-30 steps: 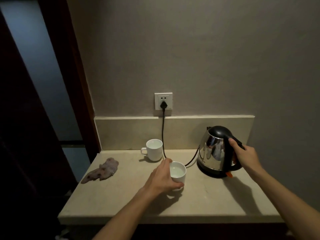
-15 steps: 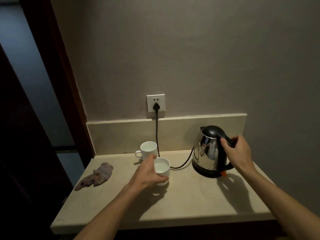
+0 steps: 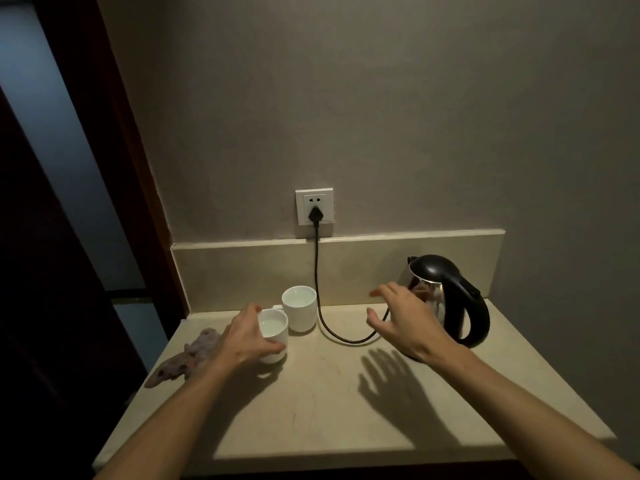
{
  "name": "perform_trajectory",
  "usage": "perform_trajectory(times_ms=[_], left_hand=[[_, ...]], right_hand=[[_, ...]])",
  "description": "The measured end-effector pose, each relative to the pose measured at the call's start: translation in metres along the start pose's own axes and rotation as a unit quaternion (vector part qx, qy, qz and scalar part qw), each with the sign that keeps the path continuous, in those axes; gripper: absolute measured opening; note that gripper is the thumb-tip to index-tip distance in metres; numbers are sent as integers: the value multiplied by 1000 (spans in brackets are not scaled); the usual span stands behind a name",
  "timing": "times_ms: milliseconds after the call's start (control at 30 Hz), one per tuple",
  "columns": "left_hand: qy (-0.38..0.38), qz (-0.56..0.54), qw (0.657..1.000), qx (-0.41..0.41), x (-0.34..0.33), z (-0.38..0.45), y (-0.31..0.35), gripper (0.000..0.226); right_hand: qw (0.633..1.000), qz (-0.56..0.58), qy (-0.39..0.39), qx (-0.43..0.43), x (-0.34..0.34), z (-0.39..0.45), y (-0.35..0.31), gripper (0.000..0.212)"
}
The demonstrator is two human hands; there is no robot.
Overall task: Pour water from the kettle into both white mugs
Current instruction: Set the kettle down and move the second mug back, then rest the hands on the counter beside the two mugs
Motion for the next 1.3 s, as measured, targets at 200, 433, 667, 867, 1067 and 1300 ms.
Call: perform_trajectory(times_ms=[200,433,667,867,1067,1300], left_hand=[[15,-4,999,48,6,18,-27,92],[13,-12,997,73,8,50,-37,93],[3,-12,997,79,10,74,-41,95],[-41,43,995,75,13,69,-36,122],[-18,126,991,50,48,27,-30,84],[4,200,977,78,94,-49,-74,45]], right_hand=[[997,-47,-67,-11,-22,18,-16,50],[995,-45,-88,-9,-34,33,-26,52],[994,-45,-98,-26,-39,35,-29,50],[993,-36,-110,-21,-46,37,-37,53],[990,-19,-135,44,-70,49,-87,47],[966,28,-197,167,-140,78,-188,42]])
Point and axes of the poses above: each hand's wrist, its own z-axis towards the middle knuckle, its own x-axis out of the back of the hand, y = z × x, the point moved 2 cm from there along z, towards the middle knuckle, and after that the axes turned 3 degrees about -y, right-handed, at the moved point
